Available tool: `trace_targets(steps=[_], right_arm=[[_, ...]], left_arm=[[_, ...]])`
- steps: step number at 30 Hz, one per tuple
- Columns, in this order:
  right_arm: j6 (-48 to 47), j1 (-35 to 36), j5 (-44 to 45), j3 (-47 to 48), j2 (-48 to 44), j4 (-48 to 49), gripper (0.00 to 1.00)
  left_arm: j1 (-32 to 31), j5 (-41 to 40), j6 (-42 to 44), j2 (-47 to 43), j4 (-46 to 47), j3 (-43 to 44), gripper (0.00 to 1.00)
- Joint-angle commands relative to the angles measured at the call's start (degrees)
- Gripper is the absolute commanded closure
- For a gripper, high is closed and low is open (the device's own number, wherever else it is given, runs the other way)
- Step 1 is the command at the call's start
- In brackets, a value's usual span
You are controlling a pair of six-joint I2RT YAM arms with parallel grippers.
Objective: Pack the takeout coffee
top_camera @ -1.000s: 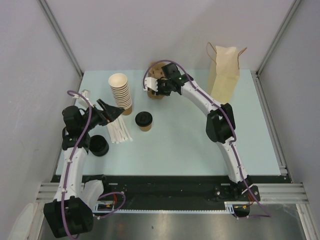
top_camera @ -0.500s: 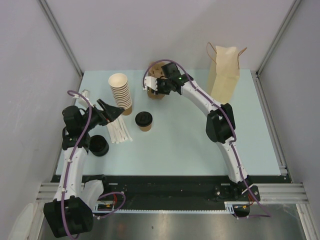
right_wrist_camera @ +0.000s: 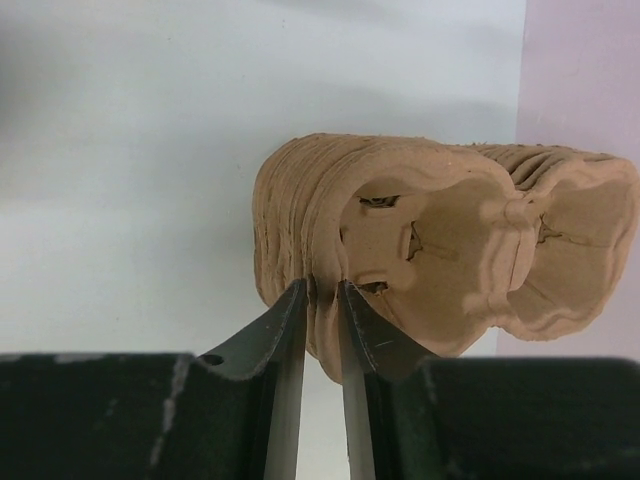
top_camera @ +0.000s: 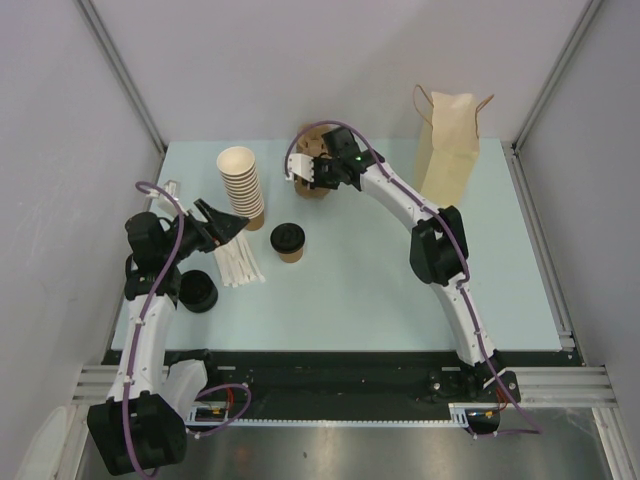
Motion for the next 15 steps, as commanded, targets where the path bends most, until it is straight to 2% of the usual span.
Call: trace_targets(steps=[1,8,15], right_arm=[[0.4,-0.1,0.3,3.0,0.5,2.0,0.78],[0.5,-0.3,-0.7,3.8,0.2,1.8,0.99],[0.2,-0.8,-1.7,4.7,-0.5,1.6,1.00]], left_arm=[[0.5,1.0,1.6,-0.4,1.7,-0.1,0.13],[0.5,0.9,1.4,-0.4,1.6,-0.2,0.13],[0.5,1.0,1.5,-0.5,1.6,-0.1,0.13]])
